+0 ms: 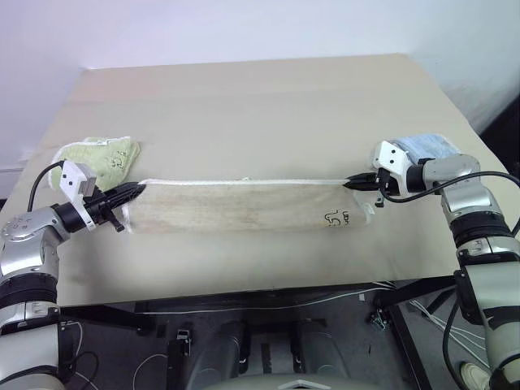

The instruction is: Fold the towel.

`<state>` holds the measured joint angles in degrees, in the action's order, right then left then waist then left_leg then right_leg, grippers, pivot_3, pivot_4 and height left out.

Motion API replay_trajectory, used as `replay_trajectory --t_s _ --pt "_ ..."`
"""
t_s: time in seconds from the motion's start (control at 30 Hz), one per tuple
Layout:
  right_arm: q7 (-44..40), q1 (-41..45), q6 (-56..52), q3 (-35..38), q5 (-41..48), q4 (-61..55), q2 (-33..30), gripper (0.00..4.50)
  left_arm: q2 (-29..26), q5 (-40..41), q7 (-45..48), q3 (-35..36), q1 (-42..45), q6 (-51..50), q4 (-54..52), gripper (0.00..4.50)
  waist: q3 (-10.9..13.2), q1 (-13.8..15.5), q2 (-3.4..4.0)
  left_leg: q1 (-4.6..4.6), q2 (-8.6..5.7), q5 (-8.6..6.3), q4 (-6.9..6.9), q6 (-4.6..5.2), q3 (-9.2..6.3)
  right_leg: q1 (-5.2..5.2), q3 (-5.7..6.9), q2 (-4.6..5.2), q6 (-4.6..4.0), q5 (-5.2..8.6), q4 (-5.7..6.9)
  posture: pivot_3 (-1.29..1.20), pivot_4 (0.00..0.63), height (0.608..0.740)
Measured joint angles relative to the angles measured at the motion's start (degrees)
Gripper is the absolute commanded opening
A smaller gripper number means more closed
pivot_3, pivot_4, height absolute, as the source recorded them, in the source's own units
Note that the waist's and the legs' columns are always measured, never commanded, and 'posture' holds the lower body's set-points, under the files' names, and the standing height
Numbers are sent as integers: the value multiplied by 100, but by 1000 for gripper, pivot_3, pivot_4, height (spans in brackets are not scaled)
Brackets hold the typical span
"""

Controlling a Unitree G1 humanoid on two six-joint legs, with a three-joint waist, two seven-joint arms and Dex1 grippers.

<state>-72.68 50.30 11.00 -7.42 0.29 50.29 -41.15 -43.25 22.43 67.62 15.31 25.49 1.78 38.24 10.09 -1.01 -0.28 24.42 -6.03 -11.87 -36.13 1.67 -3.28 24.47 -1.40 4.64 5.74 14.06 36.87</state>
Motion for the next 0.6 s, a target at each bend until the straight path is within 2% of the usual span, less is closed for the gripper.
replay_trajectory --t_s 0.13,0.23,0.33,0.37,0.4,0.6 --pt "-104 74 -417 131 177 47 131 0 89 -4 -54 0 -1 4 0 37 0 1 0 -2 0 2 -6 -3 0 1 -1 0 0 0 14 0 150 740" --pt "-254 86 -682 284 373 -14 149 647 106 11 -48 1 -17 -24 -10 0 0 2 0 -3 0 2 -6 -3 0 1 -2 1 -1 0 15 0 150 740" --pt "-441 79 -849 353 524 -234 147 1593 127 28 -54 1 -31 -39 -10 0 0 2 0 -3 0 2 -5 -3 0 2 -2 1 -1 0 15 0 150 740" --pt "-470 76 -898 353 549 -303 147 1959 128 42 -45 1 -32 -79 -17 534 0 1 0 -3 0 2 -6 -4 0 1 -2 1 0 0 15 0 150 740" --pt "-483 71 -924 353 552 -340 143 2260 128 60 -26 1 -37 -138 -32 744 0 1 0 -3 0 2 -6 -4 0 1 -2 1 -1 0 15 0 150 740" --pt "-508 -80 -1089 364 568 -572 122 4368 126 58 -128 -5 -161 -418 -183 2814 0 4 0 -3 0 2 -5 -4 0 2 -2 1 -1 0 16 0 150 740"
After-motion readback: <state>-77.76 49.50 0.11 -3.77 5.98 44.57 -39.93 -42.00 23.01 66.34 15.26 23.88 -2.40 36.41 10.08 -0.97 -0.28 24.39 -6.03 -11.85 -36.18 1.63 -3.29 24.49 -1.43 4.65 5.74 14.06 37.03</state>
